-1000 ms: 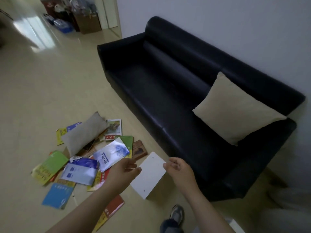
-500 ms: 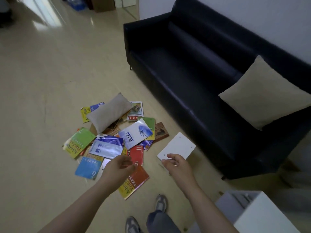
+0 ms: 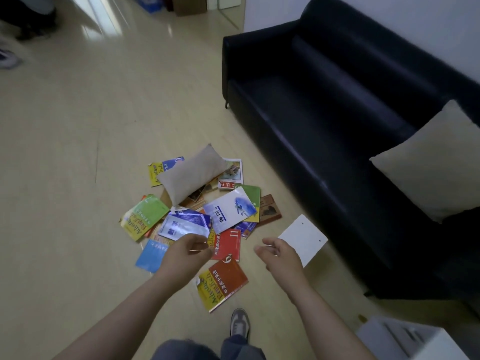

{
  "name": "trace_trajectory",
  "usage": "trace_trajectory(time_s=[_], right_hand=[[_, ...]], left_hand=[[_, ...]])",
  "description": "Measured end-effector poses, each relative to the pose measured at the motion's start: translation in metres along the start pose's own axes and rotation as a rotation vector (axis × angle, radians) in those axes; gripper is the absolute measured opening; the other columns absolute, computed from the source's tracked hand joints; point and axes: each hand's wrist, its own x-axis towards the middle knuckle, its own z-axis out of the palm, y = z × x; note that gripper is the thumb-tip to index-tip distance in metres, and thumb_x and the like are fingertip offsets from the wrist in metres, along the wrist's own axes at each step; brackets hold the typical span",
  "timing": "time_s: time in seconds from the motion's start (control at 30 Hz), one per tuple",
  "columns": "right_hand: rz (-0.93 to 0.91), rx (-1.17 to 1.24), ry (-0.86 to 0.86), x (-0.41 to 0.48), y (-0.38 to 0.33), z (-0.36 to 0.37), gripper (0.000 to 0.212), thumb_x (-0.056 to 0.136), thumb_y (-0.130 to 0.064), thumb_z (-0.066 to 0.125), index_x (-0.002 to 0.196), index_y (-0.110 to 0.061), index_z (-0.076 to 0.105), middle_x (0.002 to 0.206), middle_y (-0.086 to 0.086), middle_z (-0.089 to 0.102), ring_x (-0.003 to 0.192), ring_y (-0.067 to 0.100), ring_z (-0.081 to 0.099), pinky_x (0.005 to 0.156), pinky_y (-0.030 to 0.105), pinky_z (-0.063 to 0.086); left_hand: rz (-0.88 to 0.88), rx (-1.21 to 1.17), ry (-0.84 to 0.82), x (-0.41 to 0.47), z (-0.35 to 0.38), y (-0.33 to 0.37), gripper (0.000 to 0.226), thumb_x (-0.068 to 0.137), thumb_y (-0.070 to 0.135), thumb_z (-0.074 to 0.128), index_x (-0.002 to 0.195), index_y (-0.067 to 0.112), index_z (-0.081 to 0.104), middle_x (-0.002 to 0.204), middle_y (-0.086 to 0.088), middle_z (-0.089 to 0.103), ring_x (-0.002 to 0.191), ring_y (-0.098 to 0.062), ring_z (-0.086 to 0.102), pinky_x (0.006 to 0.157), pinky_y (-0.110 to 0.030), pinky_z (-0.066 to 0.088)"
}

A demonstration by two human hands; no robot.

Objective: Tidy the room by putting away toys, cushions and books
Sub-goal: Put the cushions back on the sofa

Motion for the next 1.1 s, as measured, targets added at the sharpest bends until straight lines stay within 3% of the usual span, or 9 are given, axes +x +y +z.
trace_trajectory(time_s=[0.1,0.23,0.37,0.47,0.63,0.73,0.9,1.1], right_hand=[[0.010,-0.009,0.002,0.004,-0.006,0.020,0.036,0.092,-0.034,0.062,0.124,-0.021,0.053,0.103,-0.011,0.058,0.078,-0.002,0.057,0.049,0.006,0.040],[0.032,-0.019,0.007,0.011,-0.019,0.058,0.034,0.091,-0.034,0.063,0.121,-0.022,0.053,0.111,-0.005,0.061,0.083,0.001,0.058,0.060,0.014,0.044],[0.066,0.008,0.036,0.015,-0.037,0.116,0.034,0.088,-0.035,0.066,0.119,-0.023,0.056,0.112,-0.004,0.066,0.092,0.009,0.064,0.078,0.029,0.053],[0.103,0.043,0.061,0.011,-0.060,0.178,0.034,0.086,-0.034,0.068,0.117,-0.023,0.059,0.111,-0.003,0.067,0.097,0.015,0.067,0.091,0.038,0.053],[0.127,0.098,0.098,-0.004,-0.091,0.267,0.036,0.087,-0.030,0.067,0.120,-0.019,0.058,0.111,-0.002,0.066,0.098,0.013,0.063,0.079,0.026,0.052],[0.148,0.105,0.105,-0.013,-0.102,0.305,0.039,0.087,-0.032,0.066,0.123,-0.019,0.057,0.111,-0.003,0.064,0.101,0.011,0.061,0.092,0.033,0.050],[0.169,0.120,0.138,-0.012,-0.114,0.329,0.038,0.087,-0.034,0.066,0.122,-0.022,0.057,0.110,-0.007,0.063,0.102,0.009,0.060,0.095,0.036,0.050],[0.182,0.132,0.182,0.013,-0.121,0.320,0.036,0.088,-0.032,0.065,0.121,-0.021,0.056,0.101,-0.012,0.061,0.097,0.008,0.059,0.092,0.033,0.049]], left_hand=[[-0.020,-0.005,-0.009,0.009,-0.016,-0.011,0.034,0.084,0.028,0.069,0.116,0.015,0.063,0.105,0.003,0.069,0.092,-0.011,0.063,0.071,-0.025,0.046],[-0.034,-0.022,-0.019,0.028,-0.050,-0.029,0.033,0.084,0.026,0.069,0.114,0.015,0.064,0.103,0.003,0.070,0.097,-0.013,0.064,0.084,-0.031,0.049],[-0.010,-0.028,-0.036,0.051,-0.105,-0.051,0.030,0.085,0.023,0.068,0.114,0.014,0.064,0.107,0.000,0.068,0.094,-0.012,0.063,0.073,-0.018,0.044],[0.008,-0.013,-0.055,0.068,-0.162,-0.074,0.027,0.086,0.021,0.067,0.112,0.014,0.064,0.106,0.000,0.068,0.093,-0.011,0.062,0.073,-0.021,0.042],[0.053,0.038,-0.110,0.095,-0.245,-0.102,0.025,0.086,0.018,0.067,0.110,0.015,0.065,0.101,0.002,0.068,0.091,-0.011,0.062,0.069,-0.016,0.041],[0.075,0.036,-0.115,0.110,-0.280,-0.115,0.025,0.086,0.019,0.067,0.111,0.013,0.064,0.102,0.000,0.068,0.085,-0.007,0.060,0.065,-0.008,0.039],[0.055,0.048,-0.163,0.128,-0.303,-0.122,0.029,0.086,0.021,0.067,0.114,0.013,0.064,0.102,0.000,0.069,0.090,-0.016,0.064,0.070,-0.018,0.042],[0.072,0.086,-0.179,0.154,-0.305,-0.100,0.022,0.086,0.022,0.067,0.108,0.018,0.062,0.103,0.002,0.069,0.098,-0.015,0.064,0.078,-0.025,0.045]])
